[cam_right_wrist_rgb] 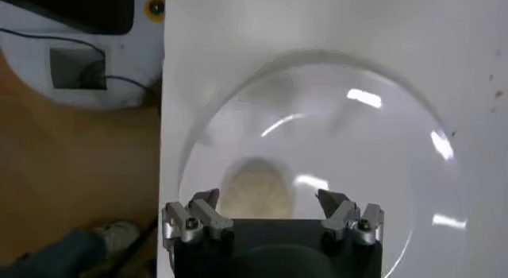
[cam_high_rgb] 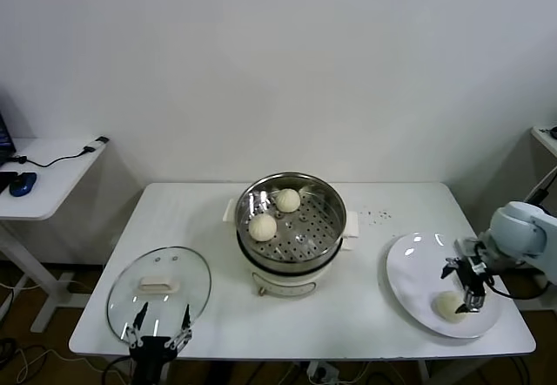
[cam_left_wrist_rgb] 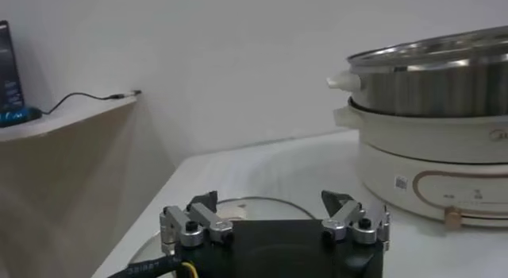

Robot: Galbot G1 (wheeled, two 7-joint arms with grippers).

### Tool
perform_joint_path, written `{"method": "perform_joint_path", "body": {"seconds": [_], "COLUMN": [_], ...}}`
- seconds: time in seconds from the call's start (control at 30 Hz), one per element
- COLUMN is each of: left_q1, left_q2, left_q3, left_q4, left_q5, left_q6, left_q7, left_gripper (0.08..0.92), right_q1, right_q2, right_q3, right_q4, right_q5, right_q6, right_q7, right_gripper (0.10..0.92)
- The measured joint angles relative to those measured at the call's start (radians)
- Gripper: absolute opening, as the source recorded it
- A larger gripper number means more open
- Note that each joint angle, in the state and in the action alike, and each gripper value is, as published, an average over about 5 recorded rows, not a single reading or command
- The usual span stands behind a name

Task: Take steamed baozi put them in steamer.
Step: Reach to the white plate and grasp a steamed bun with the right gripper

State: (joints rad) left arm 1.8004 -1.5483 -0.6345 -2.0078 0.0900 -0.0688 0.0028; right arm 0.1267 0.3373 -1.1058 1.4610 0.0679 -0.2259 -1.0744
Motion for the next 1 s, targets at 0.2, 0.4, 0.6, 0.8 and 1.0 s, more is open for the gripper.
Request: {"method": "perform_joint_path", "body": {"seconds": [0.2, 0.4, 0.6, 0.8, 1.0], "left_q1": [0.000, 0.002, 0.001, -0.003, -0.011], "left_q2": [-0.002, -0.004, -0.006, -0.008, -0.009], "left_q3": [-0.002, -0.003, -0.003, 0.002, 0.004], "left_q4": [0.007, 0.010, 0.014, 0.020, 0.020], "left_q5": [0.005, 0.009, 0.012, 0.020, 0.023], "left_q6": [0.000, 0.000, -0.001, -0.001, 0.001], "left_q7": [0.000, -0.001, -0.001, -0.001, -0.001], "left_gripper": [0.823, 0.823, 0.823, 0.823, 0.823], "right_q1": [-0.079, -0.127, -0.153, -0.165, -0.174], "right_q2": [0.004, 0.028, 0.053, 0.069, 0.070], "right_q3": [0.062, 0.091, 0.111, 0.119, 0.121], "right_q4": [-0.038, -0.068, -0.087, -0.098, -0.100], "right_q5": [-0.039, -0.064, -0.076, -0.083, -0.082], "right_q6": [0.002, 0.003, 0.004, 0.004, 0.005], "right_q7": [0.010, 0.016, 0.020, 0.020, 0.013], "right_gripper": [0.823, 0.823, 0.823, 0.795, 0.705]}}
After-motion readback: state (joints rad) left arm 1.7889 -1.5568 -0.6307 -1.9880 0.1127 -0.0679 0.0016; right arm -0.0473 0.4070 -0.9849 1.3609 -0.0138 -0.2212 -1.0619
